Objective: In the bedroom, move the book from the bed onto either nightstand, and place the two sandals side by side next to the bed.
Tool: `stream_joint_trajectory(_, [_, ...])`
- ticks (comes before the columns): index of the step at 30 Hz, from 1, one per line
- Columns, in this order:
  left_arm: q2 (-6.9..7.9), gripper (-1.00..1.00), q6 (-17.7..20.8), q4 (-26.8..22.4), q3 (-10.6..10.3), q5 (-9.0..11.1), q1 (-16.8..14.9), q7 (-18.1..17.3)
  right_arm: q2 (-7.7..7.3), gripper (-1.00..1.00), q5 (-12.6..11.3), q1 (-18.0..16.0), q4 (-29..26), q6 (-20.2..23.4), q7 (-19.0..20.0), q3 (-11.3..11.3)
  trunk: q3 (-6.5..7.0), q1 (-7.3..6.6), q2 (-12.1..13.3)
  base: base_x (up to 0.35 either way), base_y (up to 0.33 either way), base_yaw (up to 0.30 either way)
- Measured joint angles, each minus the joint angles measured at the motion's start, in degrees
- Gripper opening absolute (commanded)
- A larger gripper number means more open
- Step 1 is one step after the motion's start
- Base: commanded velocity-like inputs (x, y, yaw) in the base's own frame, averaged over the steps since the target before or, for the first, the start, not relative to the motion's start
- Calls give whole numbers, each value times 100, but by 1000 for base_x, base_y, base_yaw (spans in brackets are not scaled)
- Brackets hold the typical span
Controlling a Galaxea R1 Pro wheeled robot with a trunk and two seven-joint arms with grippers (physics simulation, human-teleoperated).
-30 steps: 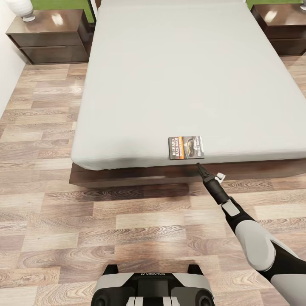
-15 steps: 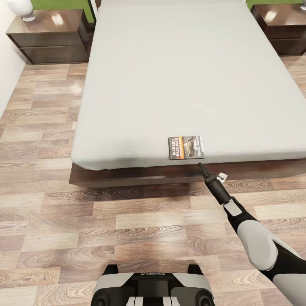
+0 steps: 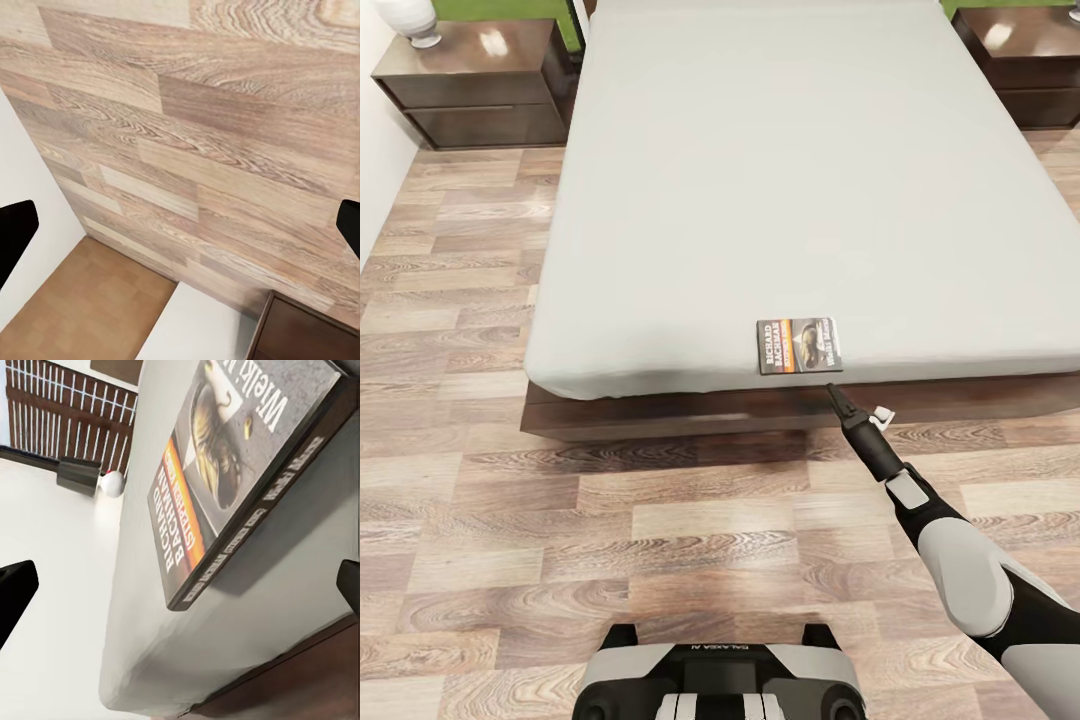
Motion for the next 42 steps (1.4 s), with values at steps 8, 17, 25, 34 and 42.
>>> stream_joint_trajectory(8, [0,100,0,0,0,0,1,0,-6,100,-2,0,-1,-1,-1,1,-72,88,-162,0,0,0])
stream_joint_trajectory(17, [0,100,0,0,0,0,-1,0,-8,100,2,0,-9,-1,-28,5,-72,88,-162,0,0,0])
stream_joint_trajectory(25, [0,100,0,0,0,0,-2,0,-8,100,3,-63,-9,5,-52,8,-144,176,-321,0,0,0])
stream_joint_trajectory(34, [0,100,0,0,0,0,-4,0,-11,100,3,-98,-6,7,-67,9,-180,220,-403,0,0,0])
stream_joint_trajectory(42, [0,100,-2,0,0,0,-2,0,-16,100,3,-111,-8,7,-69,9,-180,220,-403,0,0,0])
